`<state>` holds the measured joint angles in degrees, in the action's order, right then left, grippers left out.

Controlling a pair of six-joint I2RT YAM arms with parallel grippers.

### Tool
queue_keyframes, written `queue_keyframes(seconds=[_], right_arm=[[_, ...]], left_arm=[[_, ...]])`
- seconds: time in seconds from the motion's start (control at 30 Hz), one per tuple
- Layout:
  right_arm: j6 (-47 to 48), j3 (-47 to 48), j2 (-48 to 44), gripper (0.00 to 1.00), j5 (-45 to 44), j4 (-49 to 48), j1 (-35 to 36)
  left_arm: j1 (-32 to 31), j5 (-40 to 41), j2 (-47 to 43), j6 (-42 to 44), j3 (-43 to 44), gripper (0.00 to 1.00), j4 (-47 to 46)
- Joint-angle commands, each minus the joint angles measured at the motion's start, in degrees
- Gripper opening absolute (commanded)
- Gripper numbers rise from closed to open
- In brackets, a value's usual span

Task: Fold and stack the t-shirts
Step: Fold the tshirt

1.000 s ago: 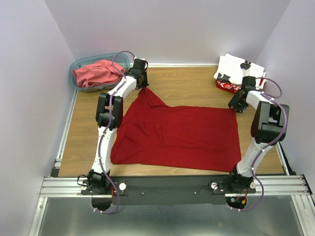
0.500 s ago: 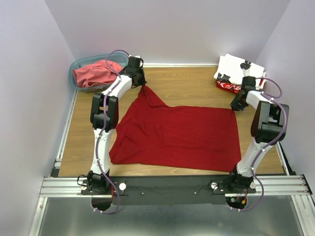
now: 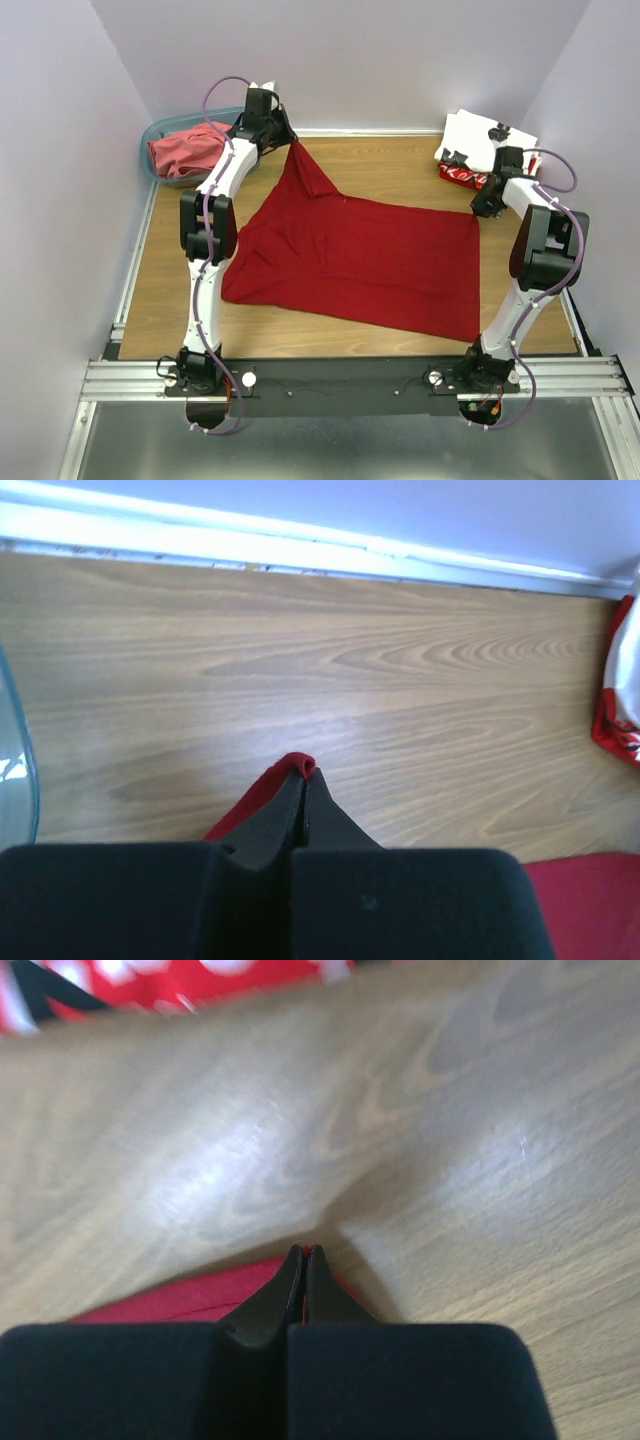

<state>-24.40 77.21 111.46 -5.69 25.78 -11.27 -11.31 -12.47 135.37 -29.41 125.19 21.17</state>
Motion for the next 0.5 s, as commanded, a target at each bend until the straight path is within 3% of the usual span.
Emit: queue_keyframes(seconds=[0.0,0.17,0.47], right_arm=[[-0.3,4.3,1.2,0.01,-0.6,1.9,-0.3],[0.1,5.1,-1.3,0.0,-0.1,2.8,-0.3],[1.5,-2.9,-12.0,0.01,0.7,3.2,-0.3]], left_arm=[[1.9,-3.7,3.2,-1.8,4.7,0.0,0.5],[2.6,-5.3,1.1,-1.4,3.3,0.0,-0.4],[2.6,-5.3,-11.3,-0.4,-17.6,0.0,-3.9]])
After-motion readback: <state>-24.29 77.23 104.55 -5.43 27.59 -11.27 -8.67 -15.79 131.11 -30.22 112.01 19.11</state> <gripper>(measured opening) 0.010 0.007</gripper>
